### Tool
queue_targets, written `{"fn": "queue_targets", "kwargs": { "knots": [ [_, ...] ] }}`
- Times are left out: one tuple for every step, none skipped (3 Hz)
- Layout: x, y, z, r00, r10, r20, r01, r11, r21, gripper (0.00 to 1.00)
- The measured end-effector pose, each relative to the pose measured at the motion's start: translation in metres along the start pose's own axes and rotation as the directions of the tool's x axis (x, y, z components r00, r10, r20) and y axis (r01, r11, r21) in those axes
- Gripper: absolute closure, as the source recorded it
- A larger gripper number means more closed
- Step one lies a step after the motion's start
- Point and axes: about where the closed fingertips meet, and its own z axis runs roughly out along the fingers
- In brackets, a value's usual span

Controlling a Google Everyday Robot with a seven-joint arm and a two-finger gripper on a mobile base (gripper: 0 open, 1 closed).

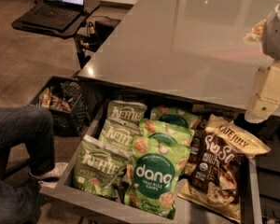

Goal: Pick brown chip bag from top drawer and place on counter

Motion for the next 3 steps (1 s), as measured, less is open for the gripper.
{"fn": "queue_targets", "kwargs": {
  "knots": [
    [0.002, 0.002, 0.002, 1.000, 0.007, 0.003, -0.007, 1.0000, 0.003, 0.00],
    [0.014, 0.004, 0.014, 0.999, 0.046, -0.014, -0.046, 0.9989, 0.011, 0.00],
    [0.028, 0.009, 0.033, 0.996, 0.081, -0.031, -0.081, 0.9967, -0.003, 0.00]
  ]
}}
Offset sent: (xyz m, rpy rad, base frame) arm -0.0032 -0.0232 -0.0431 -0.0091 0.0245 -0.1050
